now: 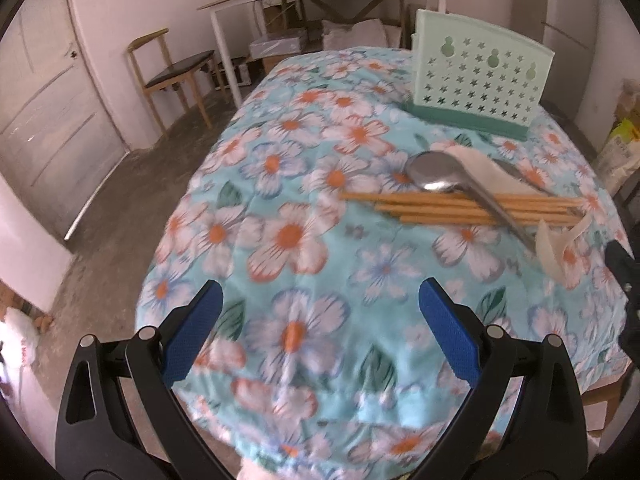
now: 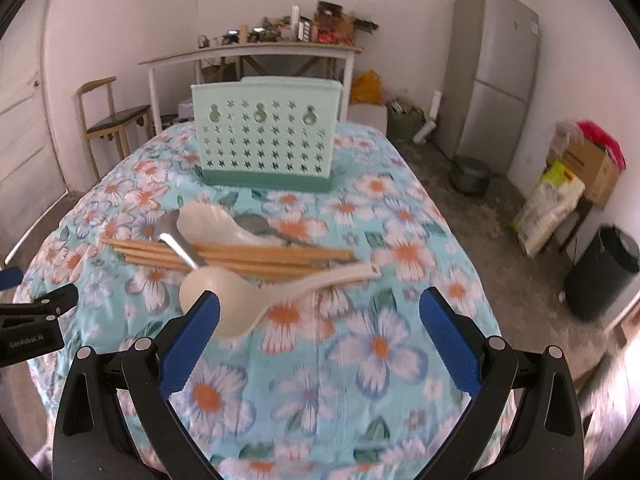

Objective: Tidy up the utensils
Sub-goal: 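Grasp the white ladle handle with the left tool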

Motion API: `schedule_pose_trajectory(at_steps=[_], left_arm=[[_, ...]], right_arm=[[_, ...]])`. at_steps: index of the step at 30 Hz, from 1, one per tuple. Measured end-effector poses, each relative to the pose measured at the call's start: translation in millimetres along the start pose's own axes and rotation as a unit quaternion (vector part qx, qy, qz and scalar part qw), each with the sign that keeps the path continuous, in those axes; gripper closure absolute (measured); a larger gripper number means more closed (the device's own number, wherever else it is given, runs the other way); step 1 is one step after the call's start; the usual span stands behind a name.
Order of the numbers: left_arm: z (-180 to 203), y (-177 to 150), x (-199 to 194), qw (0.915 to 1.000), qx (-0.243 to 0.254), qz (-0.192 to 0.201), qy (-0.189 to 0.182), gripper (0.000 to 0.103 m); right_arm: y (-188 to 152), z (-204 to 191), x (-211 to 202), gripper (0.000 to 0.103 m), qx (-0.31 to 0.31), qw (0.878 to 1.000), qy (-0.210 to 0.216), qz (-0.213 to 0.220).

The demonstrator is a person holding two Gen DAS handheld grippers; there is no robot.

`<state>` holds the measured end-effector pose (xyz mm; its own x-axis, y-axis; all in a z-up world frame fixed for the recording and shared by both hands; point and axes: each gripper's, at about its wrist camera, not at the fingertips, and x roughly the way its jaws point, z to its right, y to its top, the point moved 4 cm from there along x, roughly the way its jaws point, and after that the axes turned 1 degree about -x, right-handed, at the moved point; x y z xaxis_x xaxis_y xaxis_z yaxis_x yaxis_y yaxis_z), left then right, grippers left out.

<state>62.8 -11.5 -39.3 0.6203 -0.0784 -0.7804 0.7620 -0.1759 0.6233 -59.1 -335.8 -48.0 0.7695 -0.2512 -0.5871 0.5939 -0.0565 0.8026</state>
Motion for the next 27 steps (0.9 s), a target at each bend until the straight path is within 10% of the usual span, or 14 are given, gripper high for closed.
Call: schedule_pose_trajectory(at_steps=[6, 15, 27], left_arm=[[21, 9, 10, 0.9937, 0.005, 0.017, -0.111, 0.008], [73, 16, 6, 0.9559, -0.006, 0.020, -0.293, 0.009], [125, 4, 48, 0.9087, -0.078, -0.103, -0.397, 0.064]], right_arm=[[16, 10, 22, 0.006, -0.008, 0.999, 0.031, 0.022], [24, 51, 48, 0.006, 0.045, 0.998, 0.037, 0.017], [21, 47, 64, 0.007, 0.049, 0.995, 0.085, 0.008]])
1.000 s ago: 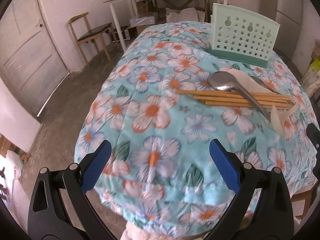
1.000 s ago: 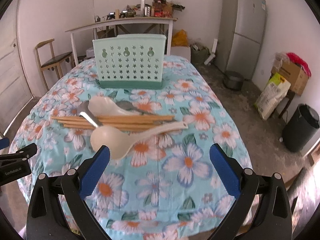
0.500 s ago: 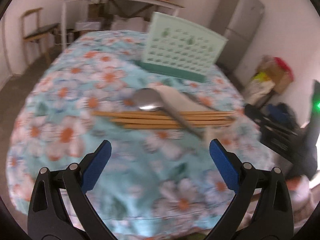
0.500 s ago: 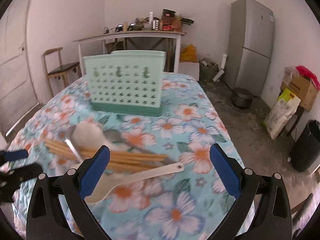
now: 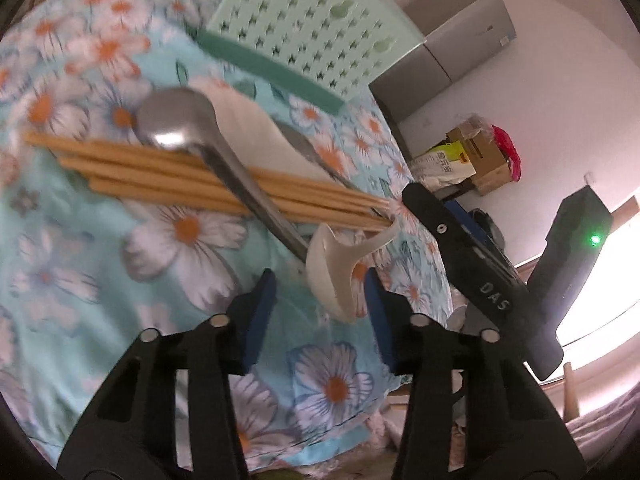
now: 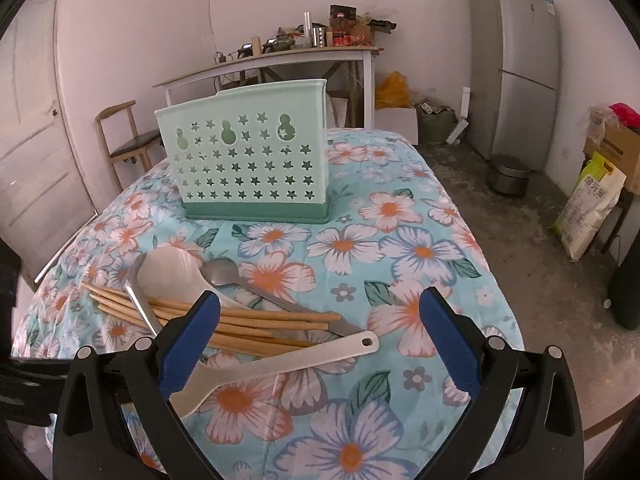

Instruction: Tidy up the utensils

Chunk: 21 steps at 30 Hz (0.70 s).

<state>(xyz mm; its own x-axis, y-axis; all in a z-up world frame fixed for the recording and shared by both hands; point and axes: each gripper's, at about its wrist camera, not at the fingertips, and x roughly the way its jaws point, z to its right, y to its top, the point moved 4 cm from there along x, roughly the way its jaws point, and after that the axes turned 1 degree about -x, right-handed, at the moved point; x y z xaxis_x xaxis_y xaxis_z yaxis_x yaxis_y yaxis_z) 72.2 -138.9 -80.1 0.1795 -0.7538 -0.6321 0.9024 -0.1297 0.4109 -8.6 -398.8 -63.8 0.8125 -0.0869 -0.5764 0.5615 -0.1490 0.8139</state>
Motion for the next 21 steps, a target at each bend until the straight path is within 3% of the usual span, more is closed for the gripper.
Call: schedule_pose_trajectory(at_steps=[7, 13, 18, 21], left_arm=[[-8, -4, 4, 0.9996, -0.029, -0.001, -0.002, 0.095], [-8, -6, -38, 0.9995, -0.004, 0.032, -0.004, 0.097], [-24, 0, -107, 0.9941, -0.009, 0.108, 0.002, 0.097], [-39, 10, -148, 0.9859, -0.021, 0.164, 0.024, 0.097]], right_arm=[[1, -1, -11, 0.016, 0.004, 1.000, 0.008, 0.002], [12, -2, -31, 0.025, -0.001, 1.000, 0.004, 0.028], [30, -3, -43, 0.031, 0.013, 0.998, 0.006, 0.053], [34, -15, -44, 0.035, 0.001, 0.998, 0.014, 0.054]])
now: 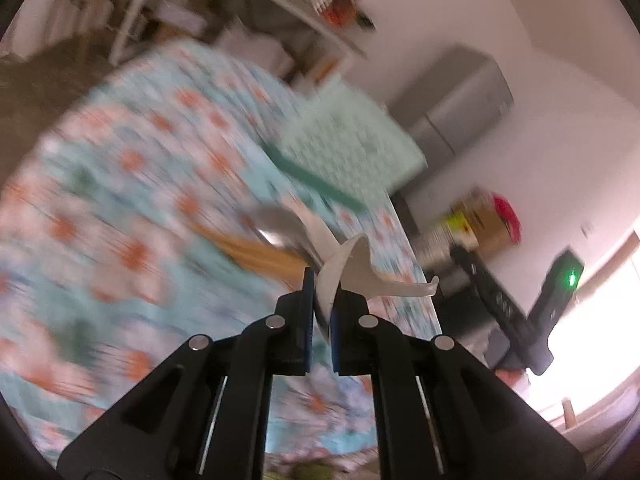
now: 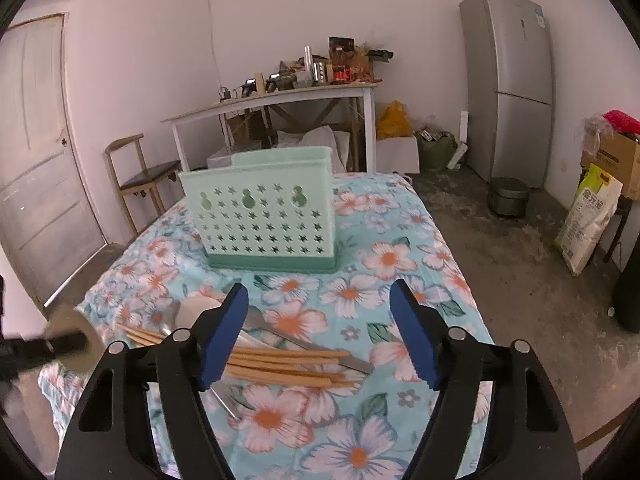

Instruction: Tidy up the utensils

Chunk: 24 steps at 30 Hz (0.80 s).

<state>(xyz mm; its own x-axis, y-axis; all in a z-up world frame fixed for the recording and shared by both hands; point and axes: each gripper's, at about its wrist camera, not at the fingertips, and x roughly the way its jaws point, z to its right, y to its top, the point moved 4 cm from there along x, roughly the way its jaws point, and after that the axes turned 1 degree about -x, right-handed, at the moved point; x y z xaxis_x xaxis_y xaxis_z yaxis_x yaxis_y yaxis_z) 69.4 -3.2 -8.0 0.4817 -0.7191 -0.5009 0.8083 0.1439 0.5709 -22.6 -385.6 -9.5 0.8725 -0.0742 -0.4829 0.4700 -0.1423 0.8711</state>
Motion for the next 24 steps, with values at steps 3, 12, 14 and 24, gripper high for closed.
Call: schedule_pose_trajectory(at_steps=[3, 12, 14, 24], left_arm=[[-14, 18, -33, 0.9983, -0.009, 0.055, 0.020, 0.097], [-53, 41, -53, 0.9919, -0.043, 0.111, 0.044, 0.097], [-60, 40, -51, 0.9917, -0.047, 0.112, 0.044, 0.097], [-97, 41, -43, 0.9904, -0.063, 0.116, 0.038, 0.097]], right_arm=[[-5, -32, 6, 0.042, -0.052, 0.998, 0.027, -0.016], [-32, -118, 67, 0.053, -0.144, 0.964, 0.161, -0.152], [-32, -120, 85, 0.053, -0.123, 0.957, 0.181, -0.188], [-32, -119, 132, 0.072, -0.041, 0.918, 0.241, -0.312]])
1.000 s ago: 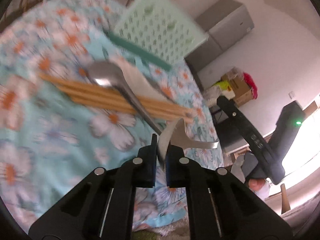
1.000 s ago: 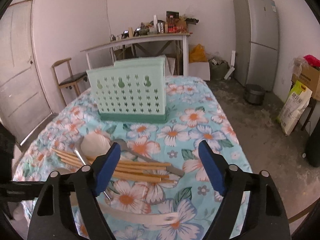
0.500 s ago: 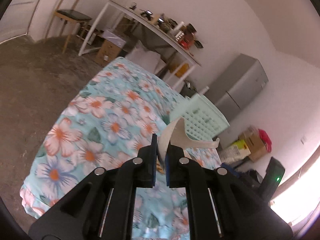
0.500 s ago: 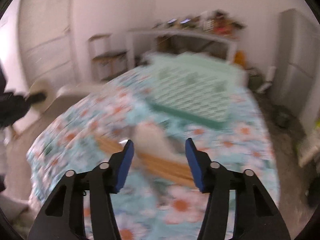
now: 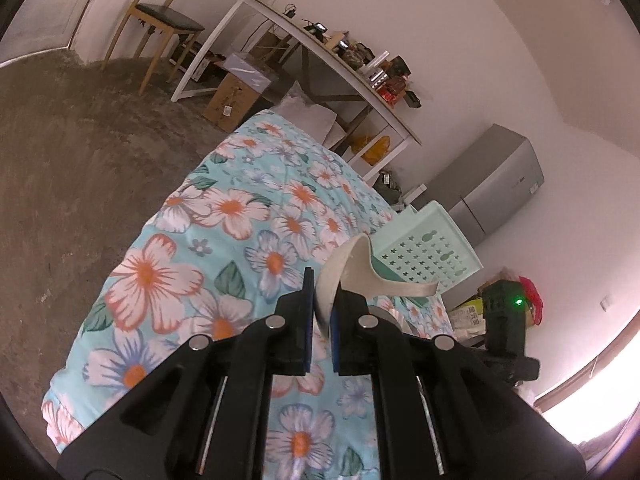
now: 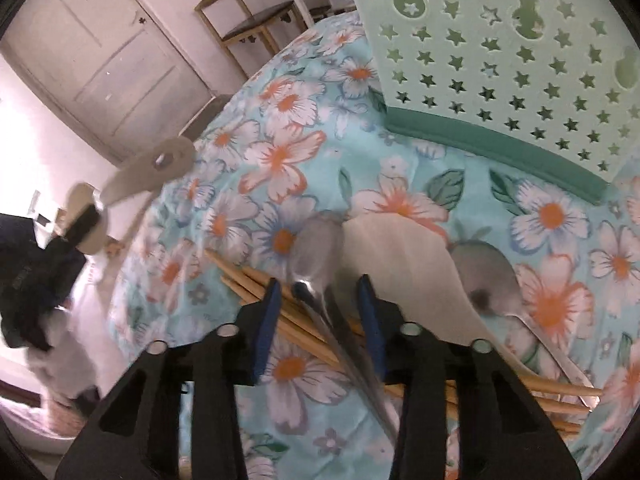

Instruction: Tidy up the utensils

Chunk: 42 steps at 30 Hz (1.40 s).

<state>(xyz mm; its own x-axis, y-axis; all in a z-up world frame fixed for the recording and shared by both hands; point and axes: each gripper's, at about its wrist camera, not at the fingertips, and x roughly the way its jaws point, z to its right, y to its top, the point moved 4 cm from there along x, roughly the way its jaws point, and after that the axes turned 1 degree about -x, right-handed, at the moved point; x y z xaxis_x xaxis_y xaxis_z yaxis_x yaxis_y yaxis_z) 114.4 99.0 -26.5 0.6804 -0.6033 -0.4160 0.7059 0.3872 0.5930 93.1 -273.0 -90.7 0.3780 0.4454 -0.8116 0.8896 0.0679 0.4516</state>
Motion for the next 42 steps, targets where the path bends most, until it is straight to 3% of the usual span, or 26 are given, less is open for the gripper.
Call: schedule_pose_trajectory(at_steps=[13, 17, 28, 36, 42], left_arm=[[-8, 6, 0, 0.9998, -0.001, 0.013, 0.017, 0.097], [-2, 6, -2, 0.9995, 0.004, 0.017, 0.025, 0.097], [41, 27, -29, 0.9959, 0.050, 0.066, 0.038, 0.097], [118, 65, -20, 0.9856, 0.148, 0.081, 0.013, 0.097], [178, 95, 25, 0.9672, 0.244, 0.053, 0.050, 0.097]], right_arm=[[14, -26, 14, 0.091, -0.043, 0.998, 0.029, -0.020], [13, -35, 19, 0.097, -0.072, 0.997, 0.006, -0.011], [11, -19, -15, 0.099, -0.021, 0.996, 0.061, 0.063], [-3, 13, -83, 0.099, 0.017, 0.985, 0.072, 0.154], [-13, 36, -127, 0.099, 0.033, 0.975, 0.066, 0.211]])
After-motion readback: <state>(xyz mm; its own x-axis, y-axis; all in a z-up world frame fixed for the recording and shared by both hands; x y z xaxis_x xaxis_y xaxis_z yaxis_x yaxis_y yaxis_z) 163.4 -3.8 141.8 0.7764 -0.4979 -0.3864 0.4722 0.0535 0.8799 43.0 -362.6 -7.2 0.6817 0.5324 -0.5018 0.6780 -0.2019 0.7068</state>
